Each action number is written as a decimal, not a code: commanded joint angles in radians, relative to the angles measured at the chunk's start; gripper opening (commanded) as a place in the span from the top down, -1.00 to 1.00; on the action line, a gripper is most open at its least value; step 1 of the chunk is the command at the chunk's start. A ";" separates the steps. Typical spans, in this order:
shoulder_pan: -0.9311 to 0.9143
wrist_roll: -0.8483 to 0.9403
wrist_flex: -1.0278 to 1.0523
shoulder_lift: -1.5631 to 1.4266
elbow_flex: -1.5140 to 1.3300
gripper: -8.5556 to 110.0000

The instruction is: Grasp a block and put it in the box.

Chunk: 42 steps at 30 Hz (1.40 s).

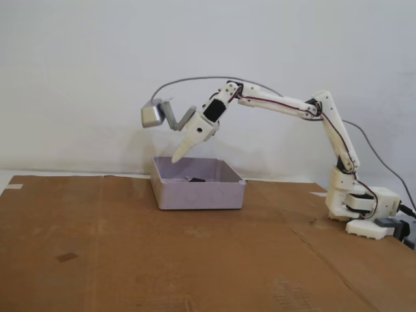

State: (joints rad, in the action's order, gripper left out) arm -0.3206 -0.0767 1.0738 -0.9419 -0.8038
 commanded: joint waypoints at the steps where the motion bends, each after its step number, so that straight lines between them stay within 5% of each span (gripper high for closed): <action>1: 0.008 0.011 -0.005 -0.201 0.184 0.04; 30: 0.126 0.009 0.000 -0.201 0.462 0.06; 42: 0.126 0.009 0.000 -0.202 0.462 0.76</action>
State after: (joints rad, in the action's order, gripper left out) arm -0.2010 -0.0767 1.0784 -0.9419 -0.4679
